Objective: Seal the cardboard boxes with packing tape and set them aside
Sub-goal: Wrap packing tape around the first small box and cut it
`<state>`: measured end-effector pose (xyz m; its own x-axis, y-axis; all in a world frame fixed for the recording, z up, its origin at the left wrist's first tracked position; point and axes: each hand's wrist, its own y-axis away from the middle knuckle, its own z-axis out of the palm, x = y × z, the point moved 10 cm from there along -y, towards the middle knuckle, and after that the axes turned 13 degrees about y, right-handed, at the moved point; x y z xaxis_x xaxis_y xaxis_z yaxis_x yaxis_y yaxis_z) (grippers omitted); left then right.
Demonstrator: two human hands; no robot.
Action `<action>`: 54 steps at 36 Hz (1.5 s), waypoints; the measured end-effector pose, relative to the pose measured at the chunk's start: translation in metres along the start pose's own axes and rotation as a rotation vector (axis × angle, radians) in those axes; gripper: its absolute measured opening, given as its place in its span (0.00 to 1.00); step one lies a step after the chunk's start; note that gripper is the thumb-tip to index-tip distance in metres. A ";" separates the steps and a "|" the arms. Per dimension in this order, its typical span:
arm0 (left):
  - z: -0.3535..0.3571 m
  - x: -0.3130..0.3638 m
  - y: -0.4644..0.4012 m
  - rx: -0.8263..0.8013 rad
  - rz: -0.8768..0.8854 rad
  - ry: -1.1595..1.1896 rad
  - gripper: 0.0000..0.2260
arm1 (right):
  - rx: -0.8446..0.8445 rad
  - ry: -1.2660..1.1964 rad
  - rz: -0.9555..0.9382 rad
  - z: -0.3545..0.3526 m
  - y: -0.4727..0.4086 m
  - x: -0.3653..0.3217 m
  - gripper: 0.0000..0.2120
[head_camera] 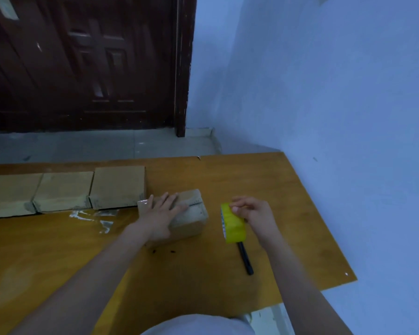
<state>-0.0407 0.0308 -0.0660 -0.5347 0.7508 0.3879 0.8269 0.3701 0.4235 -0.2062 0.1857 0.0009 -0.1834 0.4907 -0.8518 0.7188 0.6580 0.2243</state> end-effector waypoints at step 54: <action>-0.142 0.068 -0.042 0.306 0.152 0.994 0.13 | -0.085 0.442 0.079 0.019 0.039 -0.031 0.26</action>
<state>-0.1371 -0.0113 0.0588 -0.2094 0.0649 0.9757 0.8321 0.5358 0.1430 -0.1600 0.1851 0.0275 -0.4123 0.7259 -0.5506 0.6877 0.6443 0.3345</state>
